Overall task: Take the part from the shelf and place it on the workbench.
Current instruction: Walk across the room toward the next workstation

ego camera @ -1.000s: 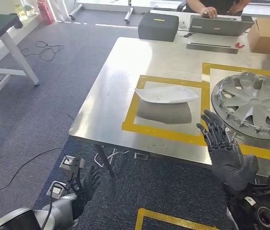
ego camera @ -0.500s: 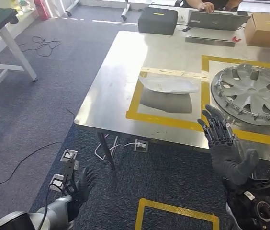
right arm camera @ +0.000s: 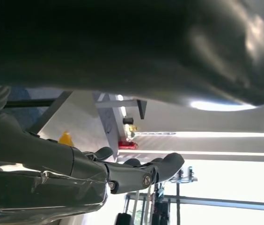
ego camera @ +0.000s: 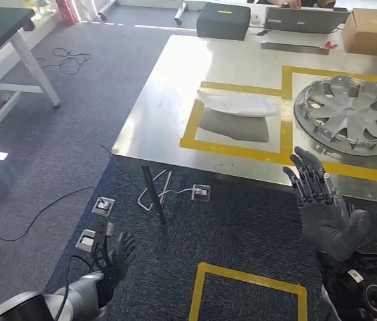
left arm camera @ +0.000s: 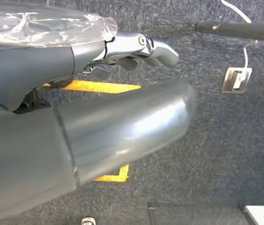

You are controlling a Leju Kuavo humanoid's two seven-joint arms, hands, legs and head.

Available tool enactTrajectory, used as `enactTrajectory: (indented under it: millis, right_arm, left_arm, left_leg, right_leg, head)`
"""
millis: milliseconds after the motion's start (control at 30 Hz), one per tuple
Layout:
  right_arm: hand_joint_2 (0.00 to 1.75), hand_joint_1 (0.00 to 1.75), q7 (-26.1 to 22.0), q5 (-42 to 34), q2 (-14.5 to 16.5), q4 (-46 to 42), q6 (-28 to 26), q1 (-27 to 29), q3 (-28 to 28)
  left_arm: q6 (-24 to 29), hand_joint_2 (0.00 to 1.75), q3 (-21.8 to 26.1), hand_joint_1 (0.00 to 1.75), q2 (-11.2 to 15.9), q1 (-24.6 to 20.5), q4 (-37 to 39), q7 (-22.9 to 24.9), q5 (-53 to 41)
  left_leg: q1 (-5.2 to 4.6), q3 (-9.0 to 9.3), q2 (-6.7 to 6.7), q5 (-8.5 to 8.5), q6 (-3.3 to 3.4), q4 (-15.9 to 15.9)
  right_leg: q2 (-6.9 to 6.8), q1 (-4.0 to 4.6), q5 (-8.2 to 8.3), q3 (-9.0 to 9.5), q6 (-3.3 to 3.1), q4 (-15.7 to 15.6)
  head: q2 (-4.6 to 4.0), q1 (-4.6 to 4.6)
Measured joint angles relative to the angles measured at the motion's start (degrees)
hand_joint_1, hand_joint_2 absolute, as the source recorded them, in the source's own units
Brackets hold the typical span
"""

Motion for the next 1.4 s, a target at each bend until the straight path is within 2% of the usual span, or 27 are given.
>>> enactTrajectory:
  millis: [67, 133, 167, 200, 233, 267, 300, 367, 433, 500, 533, 600, 667, 700, 733, 767, 800, 833, 900, 967, 1033, 1100, 1167, 1200, 1267, 1333, 1400]
  right_arm:
    - [0.0, 0.0, 0.0, -0.1, 0.0, 0.0, 0.0, -0.1, 0.0]
    - [0.0, 0.0, 0.1, -0.1, 0.0, 0.1, 0.1, -0.1, 0.0]
    - [0.0, 0.0, 0.1, -0.1, 0.0, 0.1, 0.1, -0.1, 0.0]
    - [0.0, 0.0, 0.1, -0.1, 0.0, 0.1, 0.1, -0.1, 0.0]
    - [0.0, 0.0, 0.1, -0.1, 0.0, 0.1, 0.1, -0.1, 0.0]
    - [0.0, 0.0, 0.1, -0.1, 0.0, 0.1, 0.1, -0.1, 0.0]
    - [0.0, 0.0, 0.1, -0.1, 0.0, 0.1, 0.1, -0.1, 0.0]
    - [0.0, 0.0, 0.1, -0.1, 0.0, 0.1, 0.1, -0.2, 0.0]
    - [0.0, 0.0, 0.0, -0.1, 0.0, 0.1, 0.1, -0.4, 0.0]
    - [0.0, 0.0, 0.0, -0.1, 0.0, 0.1, 0.1, -0.5, 0.0]
    - [0.0, 0.0, 0.0, -0.1, 0.0, 0.1, 0.0, -0.5, 0.0]
    - [0.0, 0.0, 0.0, -0.1, 0.0, 0.1, 0.0, -0.5, -0.1]
    - [0.0, 0.0, 0.1, -0.1, 0.0, 0.2, -0.1, -0.5, -0.1]
    - [0.0, 0.0, 0.1, -0.1, 0.0, 0.2, -0.1, -0.5, -0.1]
    - [0.0, 0.0, 0.1, -0.1, 0.0, 0.2, -0.2, -0.5, -0.1]
    - [0.0, 0.0, 0.1, -0.1, 0.0, 0.2, -0.2, -0.5, -0.1]
    - [0.0, 0.0, 0.1, -0.1, 0.0, 0.2, -0.3, -0.6, -0.1]
    - [0.0, 0.0, 0.1, -0.1, 0.0, 0.2, -0.3, -0.6, -0.1]
    - [0.0, 0.0, 0.3, -0.1, 0.0, 0.2, -0.4, -0.8, -0.1]
    - [0.0, 0.0, 0.5, -0.1, 0.0, 0.2, -0.5, -1.0, 0.0]
    - [0.0, 0.0, 0.8, -0.3, 0.0, 0.2, -0.6, -1.2, 0.1]
    - [0.0, 0.0, 1.0, -0.7, 0.0, 0.3, -0.7, -1.6, 0.1]
    - [0.0, 0.0, 1.0, -1.0, 0.0, 0.4, -0.8, -1.8, 0.1]
    - [0.0, 0.0, 1.0, -1.1, 0.0, 0.5, -0.9, -1.9, 0.1]
    - [0.0, 0.0, 1.0, -1.2, 0.0, 0.7, -0.9, -1.9, 0.2]
    - [0.0, 0.0, 1.0, -1.3, 0.0, 0.8, -0.9, -2.0, 0.3]
    - [0.0, 0.0, 0.9, -1.3, 0.0, 0.9, -0.9, -2.2, 0.3]
  left_arm:
    - [0.0, 0.0, 0.0, 0.0, 0.1, 0.1, 0.0, -0.1, 0.0]
    - [0.1, 0.0, 0.0, 0.0, 0.2, 0.2, 0.0, -0.2, 0.0]
    - [0.1, 0.0, 0.0, 0.0, 0.2, 0.2, 0.0, -0.2, 0.0]
    - [0.1, 0.0, 0.0, 0.0, 0.2, 0.2, 0.0, -0.2, 0.0]
    - [0.1, 0.0, 0.0, 0.0, 0.2, 0.3, 0.0, -0.2, 0.0]
    - [0.1, 0.0, 0.0, 0.0, 0.2, 0.3, 0.0, -0.2, 0.0]
    - [0.1, 0.0, 0.0, 0.0, 0.2, 0.2, 0.0, -0.2, 0.0]
    - [0.1, 0.0, 0.0, 0.0, 0.3, 0.1, 0.0, -0.3, 0.0]
    - [0.1, 0.0, 0.0, 0.0, 0.5, -0.1, 0.0, -0.3, 0.0]
    - [0.2, 0.0, 0.0, 0.0, 0.6, -0.1, 0.0, -0.4, 0.0]
    - [0.3, 0.0, 0.0, 0.0, 0.6, -0.2, 0.0, -0.4, 0.0]
    - [0.3, 0.0, 0.0, 0.0, 0.5, -0.1, 0.0, -0.3, 0.0]
    - [0.3, 0.0, 0.0, 0.0, 0.4, -0.1, 0.0, -0.3, 0.0]
    - [0.3, 0.0, 0.0, 0.0, 0.3, -0.1, 0.0, -0.3, 0.0]
    - [0.3, 0.0, 0.0, 0.0, 0.3, -0.1, 0.0, -0.3, 0.0]
    - [0.3, 0.0, 0.0, 0.0, 0.3, -0.1, 0.0, -0.3, 0.0]
    - [0.3, 0.0, 0.0, 0.0, 0.3, -0.1, 0.0, -0.3, -0.1]
    - [0.3, 0.0, 0.0, 0.0, 0.3, -0.1, 0.0, -0.3, -0.1]
    - [0.4, 0.0, 0.0, 0.0, 0.4, -0.1, 0.0, -0.2, 0.0]
    - [0.4, 0.0, 0.0, 0.0, 0.5, -0.2, 0.0, -0.1, 0.0]
    - [0.4, 0.0, 0.0, 0.0, 0.6, -0.1, 0.0, 0.0, 0.1]
    - [0.4, 0.0, 0.0, 0.0, 0.7, -0.1, 0.0, 0.0, 0.2]
    - [0.4, 0.0, 0.0, 0.0, 0.8, -0.1, 0.0, 0.1, 0.3]
    - [0.4, 0.0, 0.0, 0.0, 0.8, 0.0, 0.0, 0.1, 0.4]
    - [0.5, 0.0, 0.0, 0.0, 0.8, 0.1, 0.0, 0.0, 0.5]
    - [0.5, 0.0, 0.0, 0.0, 0.9, 0.3, 0.0, -0.1, 0.6]
    - [0.6, 0.0, 0.0, 0.0, 1.0, 0.2, 0.0, -0.2, 0.7]
  left_leg:
    - [0.1, -1.88, -0.11, -3.97, -0.57, 3.8]
    - [0.22, -4.57, -0.12, -10.11, -0.88, 12.0]
    - [0.21, -5.48, -0.12, -11.7, -0.88, 15.8]
    - [0.19, -5.58, -0.12, -11.78, -0.77, 18.1]
    - [0.11, -4.62, -0.13, -10.55, -0.5, 18.2]
    - [-0.01, -2.71, -0.14, -8.76, -0.13, 16.3]
    - [-0.27, 0.25, -0.18, -7.33, 0.44, 12.4]
    - [-0.77, 6.21, -0.2, -7.11, 1.36, 3.3]
    - [-1.26, 8.69, -0.29, -7.54, 1.77, -1.2]
    - [-1.33, 8.54, -0.27, -6.42, 2.17, -1.9]
    - [-1.17, 8.42, -0.14, -5.83, 2.42, -2.4]
    - [-0.73, 7.59, 0.16, -4.57, 2.73, -3.0]
    - [-0.71, 6.09, 0.22, -3.54, 2.81, -2.9]
    - [-0.67, 5.26, 0.23, -3.01, 2.71, -2.7]
    - [-0.59, 4.38, 0.25, -2.48, 2.56, -2.5]
    - [-0.47, 3.49, 0.25, -2.02, 2.35, -2.2]
    - [-0.32, 2.63, 0.24, -1.61, 2.09, -1.8]
    - [-0.23, 1.83, 0.22, -1.28, 1.79, -1.4]
    - [-0.23, 0.85, 0.17, -0.6, 1.18, -0.5]
    - [-0.3, 0.53, 0.14, 0.24, 0.59, -0.3]
    - [-0.1, -0.07, 0.08, -0.36, -0.03, 0.4]
    - [0.17, -1.96, -0.04, -5.1, -0.6, 4.8]
    - [0.25, -4.44, -0.11, -10.99, -0.97, 12.9]
    - [0.25, -5.24, -0.11, -12.45, -1.06, 16.7]
    - [0.24, -4.78, -0.11, -11.59, -0.97, 20.1]
    - [0.21, -0.17, -0.12, -7.97, -0.56, 15.0]
    - [0.06, 6.1, -0.24, -7.46, -0.1, 5.3]
  right_leg:
    - [-0.24, -0.17, 1.23, -1.41, -0.74, -0.1]
    - [-0.28, -0.1, 2.57, -3.1, -1.11, -0.1]
    - [-0.29, 0.02, 3.23, -4.06, -1.17, 0.0]
    - [-0.3, 0.16, 3.88, -5.0, -1.21, 0.1]
    - [-0.29, 0.31, 4.47, -5.91, -1.24, 0.2]
    - [-0.28, 0.46, 4.99, -6.66, -1.26, 0.2]
    - [-0.27, 0.55, 5.5, -7.26, -1.26, 0.3]
    - [-0.32, 0.6, 6.45, -7.99, -1.0, 0.3]
    - [-0.44, 0.27, 7.42, -8.13, -0.39, -0.1]
    - [-0.44, -0.01, 7.9, -8.16, 0.28, -0.3]
    - [-0.38, 0.01, 7.02, -8.62, 0.57, 0.3]
    - [-0.29, 0.02, 2.2, -10.69, 1.04, 5.4]
    - [-0.27, -0.21, -3.15, -13.16, 1.5, 14.3]
    - [-0.29, -0.35, -4.07, -13.59, 1.72, 17.6]
    - [-0.3, -0.49, -3.57, -13.09, 1.94, 19.1]
    - [-0.32, -0.63, -2.01, -11.46, 2.14, 18.1]
    - [-0.33, -0.81, -0.22, -8.77, 2.34, 14.9]
    - [-0.31, -0.93, 0.5, -5.59, 2.5, 10.4]
    - [-0.09, -0.85, -0.1, -0.2, 2.22, 2.4]
    - [0.09, -0.46, -0.66, 1.28, 1.54, 0.0]
    - [-0.15, -0.61, 0.27, 0.26, 0.71, 0.1]
    - [-0.43, -0.81, 1.58, -1.33, -0.29, 0.0]
    - [-0.47, -0.65, 2.99, -3.15, -0.73, 0.1]
    - [-0.48, -0.56, 3.71, -4.1, -0.74, 0.2]
    - [-0.55, -0.43, 5.0, -5.87, -0.69, 0.3]
    - [-0.57, -0.36, 6.16, -7.39, -0.5, 0.5]
    - [-0.53, -0.31, 7.27, -8.44, -0.12, 0.6]
  head:
    - [0.0, -0.13]
    - [0.0, -0.52]
    - [0.0, -0.7]
    - [0.0, -0.82]
    - [0.0, -0.94]
    - [0.0, -1.05]
    - [0.0, -1.1]
    - [0.0, -1.08]
    - [0.0, -1.16]
    - [0.0, -1.57]
    - [0.0, -1.71]
    - [0.0, -1.32]
    - [0.0, -0.68]
    - [0.0, -0.47]
    - [0.0, -0.36]
    - [0.0, -0.25]
    - [0.0, -0.13]
    - [0.0, -0.02]
    - [0.0, 0.09]
    - [0.0, 0.0]
    - [0.0, 0.0]
    - [0.0, -0.12]
    - [0.0, -0.5]
    - [0.0, -0.67]
    - [0.0, -0.89]
    - [0.0, -1.08]
    - [0.0, -1.38]
